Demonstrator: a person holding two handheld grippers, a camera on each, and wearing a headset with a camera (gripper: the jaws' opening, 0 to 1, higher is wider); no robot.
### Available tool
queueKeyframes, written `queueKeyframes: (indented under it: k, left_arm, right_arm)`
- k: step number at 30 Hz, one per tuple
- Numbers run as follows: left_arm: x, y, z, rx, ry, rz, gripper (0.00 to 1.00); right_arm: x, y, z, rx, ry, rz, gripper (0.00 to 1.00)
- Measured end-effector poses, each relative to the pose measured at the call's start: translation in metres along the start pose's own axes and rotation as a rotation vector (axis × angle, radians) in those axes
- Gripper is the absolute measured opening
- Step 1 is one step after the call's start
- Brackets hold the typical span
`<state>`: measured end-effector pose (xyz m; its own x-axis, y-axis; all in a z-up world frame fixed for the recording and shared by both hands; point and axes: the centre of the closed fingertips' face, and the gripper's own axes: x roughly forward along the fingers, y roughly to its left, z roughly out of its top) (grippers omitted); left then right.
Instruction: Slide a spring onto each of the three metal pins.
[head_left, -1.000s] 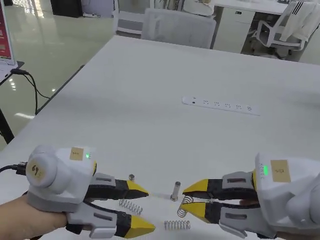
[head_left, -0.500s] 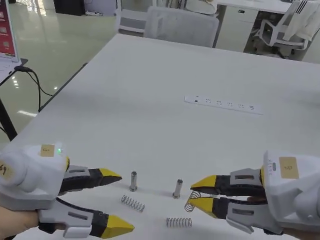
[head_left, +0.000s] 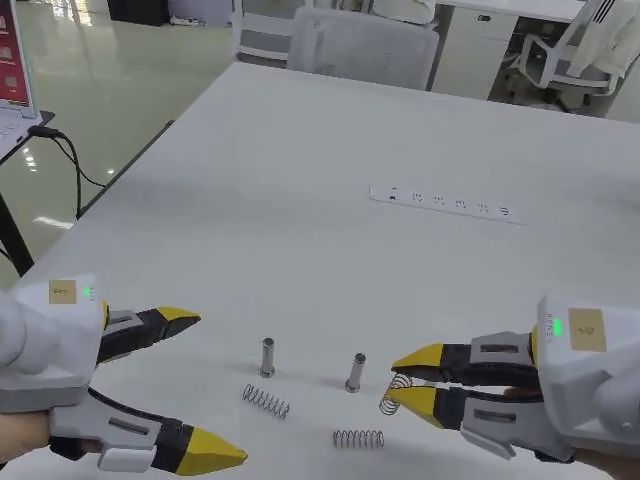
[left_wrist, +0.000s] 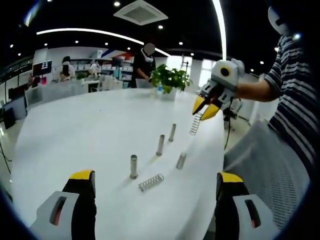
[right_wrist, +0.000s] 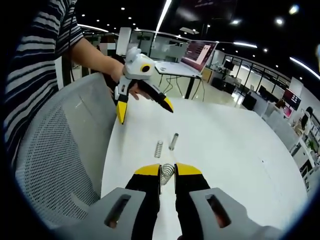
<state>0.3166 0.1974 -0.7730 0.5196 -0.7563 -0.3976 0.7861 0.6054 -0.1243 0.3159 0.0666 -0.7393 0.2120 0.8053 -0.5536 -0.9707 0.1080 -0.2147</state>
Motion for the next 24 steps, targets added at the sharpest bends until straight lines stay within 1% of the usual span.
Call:
queueKeyframes:
  k: [4,8,13,20,24]
  left_arm:
    - [0.0,0.003,0.005,0.01,-0.004,0.006,0.98]
    - [0.0,0.006,0.009,0.013,-0.022,0.013,0.98]
    - [0.001,0.007,0.012,0.011,-0.032,0.014,0.98]
    - [0.001,0.007,0.011,0.007,-0.033,0.013,0.98]
    - [0.001,0.008,0.012,0.007,-0.032,0.016,0.98]
  right_arm:
    - [-0.001,-0.004,-0.004,0.007,0.007,-0.016,0.07]
    - [-0.003,-0.01,-0.01,0.016,0.026,-0.041,0.07]
    - [-0.011,-0.02,-0.017,0.034,0.034,-0.075,0.07]
    - [-0.023,-0.043,-0.027,0.06,0.054,-0.149,0.07]
    - [-0.027,-0.053,-0.03,0.064,0.062,-0.175,0.07]
